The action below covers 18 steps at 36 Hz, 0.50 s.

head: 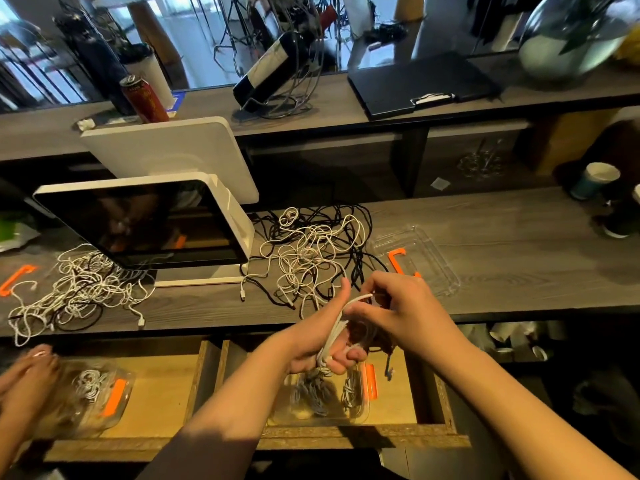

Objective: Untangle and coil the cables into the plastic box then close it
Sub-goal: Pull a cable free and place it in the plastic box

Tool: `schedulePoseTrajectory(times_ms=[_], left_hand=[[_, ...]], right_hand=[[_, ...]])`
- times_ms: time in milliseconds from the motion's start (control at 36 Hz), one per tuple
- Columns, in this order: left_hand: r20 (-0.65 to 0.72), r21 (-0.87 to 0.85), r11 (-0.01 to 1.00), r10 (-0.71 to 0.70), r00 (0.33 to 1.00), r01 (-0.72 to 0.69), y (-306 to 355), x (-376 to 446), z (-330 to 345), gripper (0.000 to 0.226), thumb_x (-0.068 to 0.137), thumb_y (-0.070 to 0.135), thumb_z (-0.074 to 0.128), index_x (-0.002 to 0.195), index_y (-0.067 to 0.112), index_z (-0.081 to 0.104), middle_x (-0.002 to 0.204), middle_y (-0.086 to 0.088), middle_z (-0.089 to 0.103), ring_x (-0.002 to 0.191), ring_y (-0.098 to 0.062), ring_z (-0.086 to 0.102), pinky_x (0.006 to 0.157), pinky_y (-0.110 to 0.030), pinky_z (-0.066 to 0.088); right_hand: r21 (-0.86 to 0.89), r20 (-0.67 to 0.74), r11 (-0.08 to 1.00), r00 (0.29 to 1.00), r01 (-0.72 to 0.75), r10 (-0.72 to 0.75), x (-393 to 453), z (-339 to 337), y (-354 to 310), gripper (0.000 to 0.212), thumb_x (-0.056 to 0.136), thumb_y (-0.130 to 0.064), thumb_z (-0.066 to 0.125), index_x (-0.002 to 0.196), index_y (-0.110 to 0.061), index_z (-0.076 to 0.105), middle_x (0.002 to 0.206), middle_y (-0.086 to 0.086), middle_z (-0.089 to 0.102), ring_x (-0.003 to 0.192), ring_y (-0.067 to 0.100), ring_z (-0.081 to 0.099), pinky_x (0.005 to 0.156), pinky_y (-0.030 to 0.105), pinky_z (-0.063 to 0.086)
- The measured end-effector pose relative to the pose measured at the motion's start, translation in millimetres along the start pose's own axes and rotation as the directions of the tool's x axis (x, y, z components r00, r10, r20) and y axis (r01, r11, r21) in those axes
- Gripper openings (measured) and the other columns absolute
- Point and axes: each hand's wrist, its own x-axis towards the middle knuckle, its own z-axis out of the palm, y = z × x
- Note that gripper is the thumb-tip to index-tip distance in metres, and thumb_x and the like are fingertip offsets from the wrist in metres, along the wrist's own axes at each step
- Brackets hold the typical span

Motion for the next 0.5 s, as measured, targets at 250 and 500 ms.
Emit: schedulePoseTrajectory(times_ms=[250, 500], left_hand=[[0.195, 0.142, 0.989, 0.02, 0.981, -0.048, 6, -14, -3, 0.048, 0.094, 0.052, 0.053, 0.119, 0.014, 0.07, 0.074, -0.001, 0.045, 0.059, -0.006, 0.035, 0.048, -0.017, 0.032], [-0.182, 0.092, 0.962, 0.272, 0.945, -0.259, 9, -9, -7, 0.051, 0.094, 0.05, 0.047, 0.134, 0.021, 0.057, 0.088, -0.013, 0.07, 0.072, -0.019, 0.066, 0.065, -0.028, 0.06]], right_hand=[[0.145, 0.052, 0.983, 0.993, -0.111, 0.104, 1, 0, 12, 0.008, 0.087, -0.029, 0.073, 0.084, -0.035, 0.068, 0.081, -0.014, 0.068, 0.081, 0.002, 0.062, 0.074, 0.025, 0.05], [0.212, -0.056, 0.953, 0.971, -0.218, 0.234, -3, -6, 22, 0.014, 0.091, -0.035, 0.067, 0.085, -0.023, 0.068, 0.072, -0.001, 0.063, 0.062, 0.005, 0.054, 0.057, 0.019, 0.044]])
